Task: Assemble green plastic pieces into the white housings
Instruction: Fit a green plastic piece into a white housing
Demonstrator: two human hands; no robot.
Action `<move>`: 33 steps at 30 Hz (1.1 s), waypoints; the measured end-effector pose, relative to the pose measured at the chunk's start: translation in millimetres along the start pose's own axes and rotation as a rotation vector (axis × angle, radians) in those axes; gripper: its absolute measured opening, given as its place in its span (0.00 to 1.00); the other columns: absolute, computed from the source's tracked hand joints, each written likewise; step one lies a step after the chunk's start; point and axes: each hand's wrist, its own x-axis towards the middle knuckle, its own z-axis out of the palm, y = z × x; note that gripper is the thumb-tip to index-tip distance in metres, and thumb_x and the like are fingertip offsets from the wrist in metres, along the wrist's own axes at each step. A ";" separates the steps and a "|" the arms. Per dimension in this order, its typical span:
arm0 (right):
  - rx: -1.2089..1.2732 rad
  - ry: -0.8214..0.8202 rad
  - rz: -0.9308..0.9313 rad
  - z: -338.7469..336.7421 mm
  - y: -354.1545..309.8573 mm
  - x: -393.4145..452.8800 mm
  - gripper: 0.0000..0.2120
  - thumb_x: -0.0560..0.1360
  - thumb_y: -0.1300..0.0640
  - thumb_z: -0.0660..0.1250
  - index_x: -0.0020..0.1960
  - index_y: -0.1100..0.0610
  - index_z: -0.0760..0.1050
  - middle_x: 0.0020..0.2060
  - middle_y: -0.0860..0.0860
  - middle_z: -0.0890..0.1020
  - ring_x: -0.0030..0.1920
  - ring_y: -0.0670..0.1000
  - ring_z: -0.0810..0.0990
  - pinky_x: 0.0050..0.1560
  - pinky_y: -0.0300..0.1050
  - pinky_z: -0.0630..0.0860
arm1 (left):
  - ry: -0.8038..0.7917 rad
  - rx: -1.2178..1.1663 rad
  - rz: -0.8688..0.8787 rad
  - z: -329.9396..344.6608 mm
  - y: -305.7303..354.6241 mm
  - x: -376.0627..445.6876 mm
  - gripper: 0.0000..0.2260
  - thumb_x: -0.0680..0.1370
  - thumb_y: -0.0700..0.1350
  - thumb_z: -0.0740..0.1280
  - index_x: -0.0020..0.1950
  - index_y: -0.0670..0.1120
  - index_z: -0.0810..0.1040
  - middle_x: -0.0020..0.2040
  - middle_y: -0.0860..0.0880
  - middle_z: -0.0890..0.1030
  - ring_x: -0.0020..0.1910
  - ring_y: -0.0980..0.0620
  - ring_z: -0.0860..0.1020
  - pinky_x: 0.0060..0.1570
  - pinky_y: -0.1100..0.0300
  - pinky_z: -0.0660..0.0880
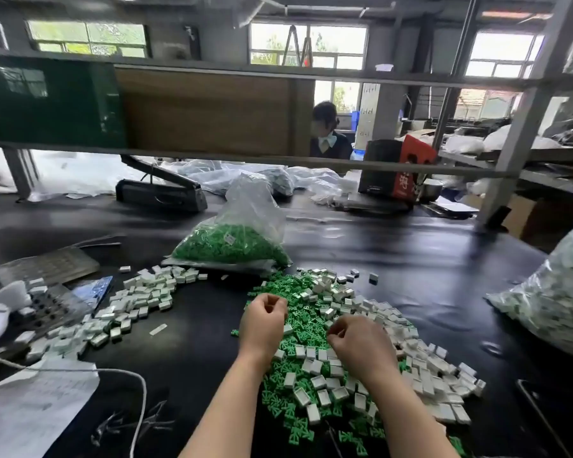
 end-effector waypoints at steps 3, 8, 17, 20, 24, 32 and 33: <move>-0.028 -0.046 0.027 9.9 6.2 15.9 0.04 0.79 0.54 0.66 0.50 0.49 0.80 0.44 0.45 0.83 0.44 0.43 0.81 0.49 0.41 0.81 | 0.047 0.381 0.183 0.9 -14.2 2.5 0.04 0.79 0.49 0.65 0.46 0.52 0.78 0.42 0.57 0.80 0.41 0.59 0.77 0.35 0.65 0.70; -0.097 0.006 -0.001 14.0 7.6 26.7 0.05 0.79 0.52 0.66 0.51 0.48 0.80 0.46 0.45 0.83 0.48 0.45 0.80 0.54 0.45 0.79 | 0.002 0.548 0.376 1.1 -22.7 9.5 0.05 0.78 0.47 0.66 0.53 0.51 0.79 0.48 0.56 0.79 0.48 0.56 0.76 0.50 0.60 0.75; -0.300 0.031 -0.056 31.9 -7.9 44.2 0.10 0.79 0.48 0.64 0.59 0.47 0.78 0.56 0.46 0.81 0.60 0.51 0.74 0.62 0.49 0.69 | -0.033 0.615 0.308 4.9 -25.0 16.2 0.07 0.78 0.48 0.66 0.55 0.51 0.79 0.52 0.53 0.78 0.54 0.51 0.76 0.57 0.51 0.73; -0.331 0.006 -0.068 37.3 -9.4 45.2 0.13 0.80 0.48 0.62 0.63 0.46 0.76 0.61 0.47 0.78 0.65 0.53 0.70 0.64 0.53 0.66 | -0.043 0.647 0.276 4.7 -24.9 17.6 0.09 0.78 0.50 0.66 0.58 0.53 0.78 0.56 0.53 0.77 0.58 0.51 0.74 0.60 0.51 0.71; -0.295 -0.005 -0.062 37.0 -5.5 43.2 0.18 0.79 0.44 0.61 0.67 0.45 0.73 0.65 0.47 0.75 0.68 0.54 0.66 0.65 0.55 0.64 | -0.115 0.733 0.249 7.4 -27.2 19.5 0.14 0.79 0.54 0.64 0.64 0.57 0.75 0.62 0.54 0.74 0.65 0.51 0.68 0.64 0.50 0.62; -0.322 -0.014 -0.056 29.9 -0.7 40.8 0.13 0.78 0.47 0.65 0.62 0.45 0.76 0.61 0.46 0.79 0.65 0.53 0.67 0.64 0.53 0.63 | -0.129 0.802 0.269 10.2 -33.1 18.0 0.11 0.79 0.53 0.64 0.60 0.56 0.79 0.59 0.54 0.74 0.61 0.51 0.70 0.61 0.52 0.63; -0.303 -0.001 -0.056 30.4 -1.0 41.0 0.11 0.78 0.48 0.65 0.60 0.45 0.77 0.59 0.46 0.80 0.64 0.52 0.68 0.62 0.52 0.63 | -0.131 0.807 0.267 10.0 -32.9 18.2 0.10 0.79 0.53 0.65 0.59 0.56 0.79 0.58 0.54 0.74 0.61 0.51 0.70 0.61 0.52 0.64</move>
